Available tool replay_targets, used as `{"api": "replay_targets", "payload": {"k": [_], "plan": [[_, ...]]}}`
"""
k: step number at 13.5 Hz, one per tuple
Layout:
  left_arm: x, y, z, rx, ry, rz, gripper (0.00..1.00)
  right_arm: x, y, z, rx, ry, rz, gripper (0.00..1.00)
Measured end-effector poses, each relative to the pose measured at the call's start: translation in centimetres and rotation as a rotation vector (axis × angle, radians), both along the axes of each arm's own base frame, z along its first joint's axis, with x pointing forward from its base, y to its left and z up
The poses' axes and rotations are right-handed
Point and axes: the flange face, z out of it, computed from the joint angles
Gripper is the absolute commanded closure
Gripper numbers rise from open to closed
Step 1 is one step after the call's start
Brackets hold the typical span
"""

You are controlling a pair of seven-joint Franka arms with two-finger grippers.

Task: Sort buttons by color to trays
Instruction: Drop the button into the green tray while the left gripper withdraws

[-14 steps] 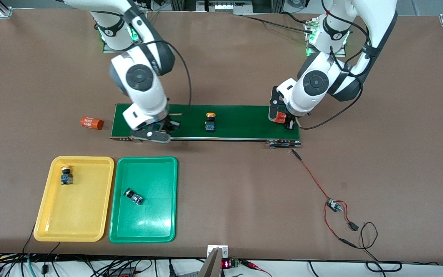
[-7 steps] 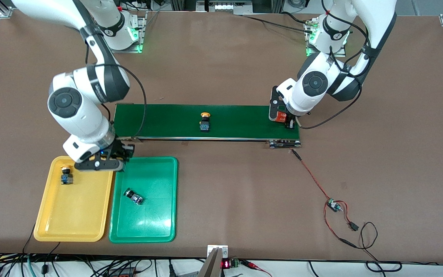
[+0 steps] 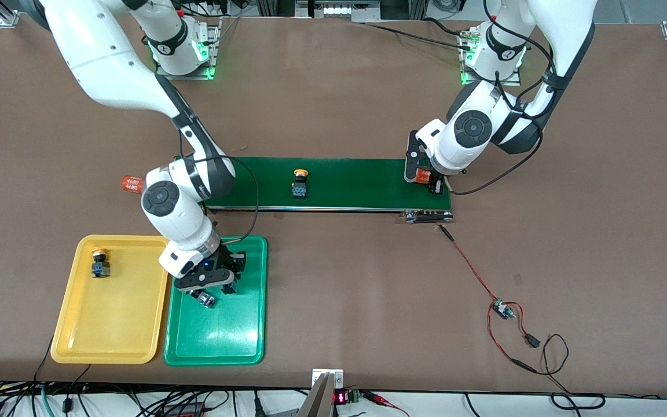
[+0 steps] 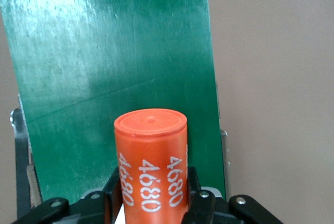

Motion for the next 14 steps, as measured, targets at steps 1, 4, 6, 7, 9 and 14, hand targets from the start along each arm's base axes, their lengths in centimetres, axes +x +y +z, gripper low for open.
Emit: {"api": "replay_targets", "payload": {"k": [1, 4, 6, 7, 9, 14], "plan": [[0.0, 0.0, 0.0, 0.0, 0.0, 0.0, 0.0, 0.0, 0.0, -1.0, 0.002, -0.004, 0.01, 0.81], [0.1, 0.0, 0.2, -0.002, -0.006, 0.001, 0.0, 0.0, 0.2, -2.3, 0.01, -0.012, 0.018, 0.13], [0.6, 0.1, 0.9, -0.006, -0.022, 0.006, 0.0, 0.0, 0.4, -2.3, 0.011, -0.016, 0.02, 0.09], [0.8, 0.1, 1.3, -0.008, -0.032, 0.008, 0.0, 0.0, 0.5, -2.1, 0.012, -0.018, 0.021, 0.08], [2.0, 0.7, 3.1, -0.012, -0.072, 0.027, 0.0, 0.1, 0.6, -1.8, 0.011, -0.008, 0.011, 0.08], [8.2, 10.2, 9.8, 0.029, -0.161, 0.206, 0.0, -0.4, 0.9, 1.7, -0.04, 0.108, -0.043, 0.08]]}}
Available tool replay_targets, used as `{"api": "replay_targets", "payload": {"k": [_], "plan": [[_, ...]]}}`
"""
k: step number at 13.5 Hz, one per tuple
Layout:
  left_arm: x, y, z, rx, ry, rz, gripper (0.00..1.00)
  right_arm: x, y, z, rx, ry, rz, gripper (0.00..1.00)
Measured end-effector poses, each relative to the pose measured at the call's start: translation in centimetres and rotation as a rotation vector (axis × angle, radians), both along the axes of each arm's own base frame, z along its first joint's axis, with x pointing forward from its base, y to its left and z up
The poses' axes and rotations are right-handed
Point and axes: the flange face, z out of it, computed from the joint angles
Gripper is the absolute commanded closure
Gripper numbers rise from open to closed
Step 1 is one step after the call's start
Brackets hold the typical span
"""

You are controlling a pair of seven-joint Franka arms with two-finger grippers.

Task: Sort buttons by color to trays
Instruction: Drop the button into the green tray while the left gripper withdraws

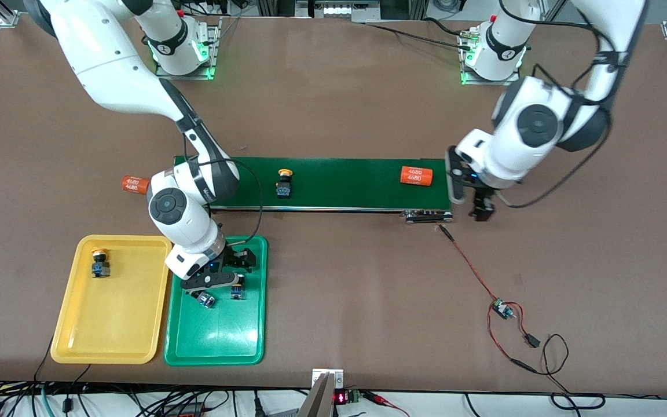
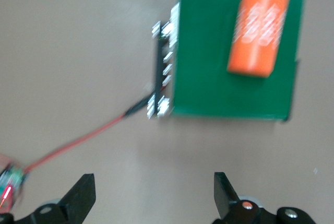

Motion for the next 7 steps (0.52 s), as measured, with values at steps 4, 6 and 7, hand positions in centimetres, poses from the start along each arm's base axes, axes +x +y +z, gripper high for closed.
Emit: {"api": "replay_targets", "payload": {"k": [4, 6, 7], "plan": [[2.7, 6.4, 2.4, 0.023, 0.003, 0.111, 0.0, -1.5, 0.0, 5.6, -0.073, 0.11, -0.044, 0.08], [4.6, 10.7, 3.9, 0.027, 0.031, 0.188, 0.0, -2.5, 0.0, 8.1, -0.1, 0.153, -0.073, 0.07], [5.6, 12.9, 4.5, 0.024, 0.035, 0.223, 0.0, -2.9, 0.3, 9.1, -0.102, 0.169, -0.089, 0.07]]}}
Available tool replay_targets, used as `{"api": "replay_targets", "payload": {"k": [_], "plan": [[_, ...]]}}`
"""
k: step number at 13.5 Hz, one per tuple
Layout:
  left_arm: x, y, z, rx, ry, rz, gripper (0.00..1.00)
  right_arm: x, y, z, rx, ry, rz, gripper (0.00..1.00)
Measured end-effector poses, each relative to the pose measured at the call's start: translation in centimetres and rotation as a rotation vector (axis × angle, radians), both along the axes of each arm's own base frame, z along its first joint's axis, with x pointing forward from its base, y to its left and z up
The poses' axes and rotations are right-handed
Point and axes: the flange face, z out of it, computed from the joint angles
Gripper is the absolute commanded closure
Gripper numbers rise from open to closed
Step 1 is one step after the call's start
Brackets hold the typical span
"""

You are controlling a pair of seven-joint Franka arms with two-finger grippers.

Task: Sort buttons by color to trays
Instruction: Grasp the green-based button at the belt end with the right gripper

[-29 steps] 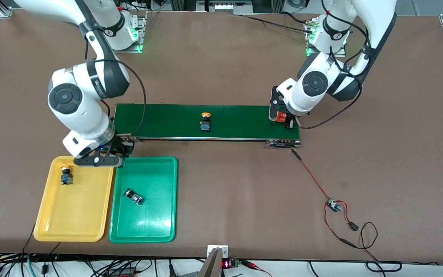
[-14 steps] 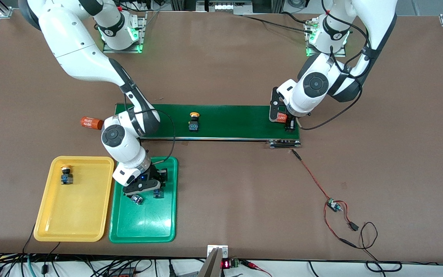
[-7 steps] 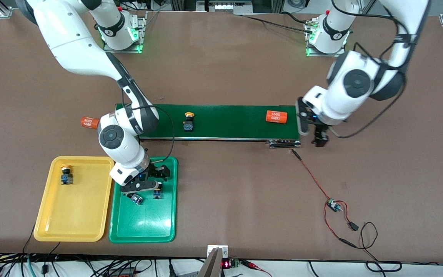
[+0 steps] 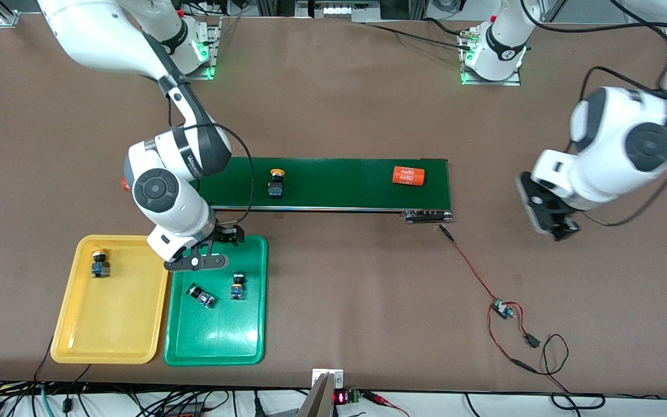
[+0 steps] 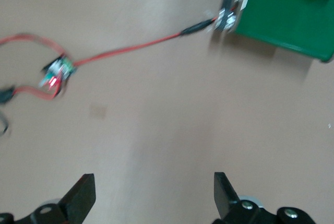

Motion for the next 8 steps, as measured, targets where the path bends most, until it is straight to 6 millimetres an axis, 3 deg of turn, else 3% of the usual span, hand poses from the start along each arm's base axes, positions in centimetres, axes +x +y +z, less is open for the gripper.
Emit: {"api": "replay_targets", "payload": {"k": [3, 6, 8], "plan": [[1.5, 2.9, 1.4, -0.006, -0.017, 0.083, 0.0, -2.1, 1.1, 2.0, -0.007, 0.011, -0.008, 0.05], [2.1, 2.9, 2.3, -0.03, -0.034, 0.298, 0.0, -5.1, 0.1, 3.4, -0.014, -0.009, -0.001, 0.05], [2.0, 2.5, 1.7, -0.03, -0.013, 0.464, 0.0, -7.4, -1.2, 3.6, -0.015, -0.02, -0.01, 0.05]]}}
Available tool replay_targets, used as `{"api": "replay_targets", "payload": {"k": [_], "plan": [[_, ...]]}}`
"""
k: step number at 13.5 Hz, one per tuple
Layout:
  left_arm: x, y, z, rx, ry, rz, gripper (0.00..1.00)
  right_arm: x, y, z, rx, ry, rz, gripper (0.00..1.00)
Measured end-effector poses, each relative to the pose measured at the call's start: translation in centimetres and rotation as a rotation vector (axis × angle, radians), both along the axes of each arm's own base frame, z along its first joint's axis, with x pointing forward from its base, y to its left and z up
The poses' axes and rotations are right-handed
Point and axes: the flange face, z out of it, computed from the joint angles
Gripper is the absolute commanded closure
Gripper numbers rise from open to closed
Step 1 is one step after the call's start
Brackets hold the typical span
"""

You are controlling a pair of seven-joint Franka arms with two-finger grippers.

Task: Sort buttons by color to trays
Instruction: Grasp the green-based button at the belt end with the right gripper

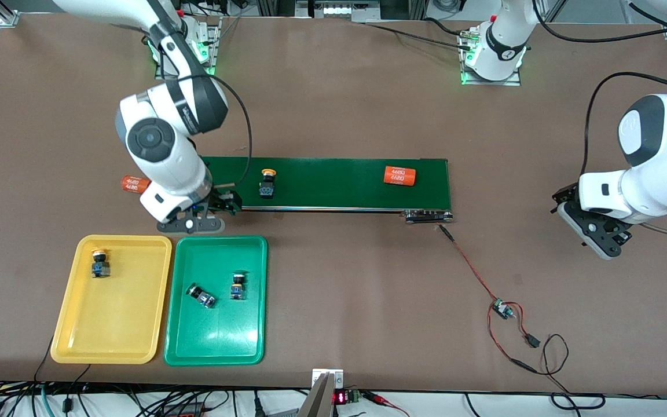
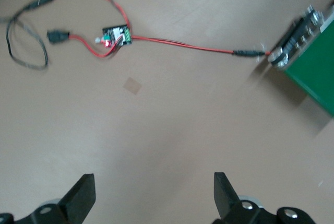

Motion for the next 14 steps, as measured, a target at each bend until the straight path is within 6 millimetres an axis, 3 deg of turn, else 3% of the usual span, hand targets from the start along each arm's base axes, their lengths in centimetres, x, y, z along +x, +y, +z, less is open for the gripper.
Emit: {"api": "replay_targets", "payload": {"k": [3, 7, 11, 14], "plan": [[-0.1, -0.7, -0.8, -0.004, 0.03, 0.217, 0.0, -2.7, -1.3, -0.3, 0.003, -0.002, -0.055, 0.05], [0.0, -0.2, -0.2, -0.076, 0.067, 0.462, 0.0, -5.0, -1.4, -1.7, 0.022, -0.03, -0.188, 0.05], [0.0, 0.7, 0.6, -0.027, 0.075, 0.636, 0.0, -6.7, 0.6, -3.0, 0.025, -0.016, -0.2, 0.05], [-0.1, 1.5, 3.2, 0.005, 0.042, 0.685, 0.0, -7.6, 2.4, -4.2, 0.023, -0.018, -0.151, 0.05]]}}
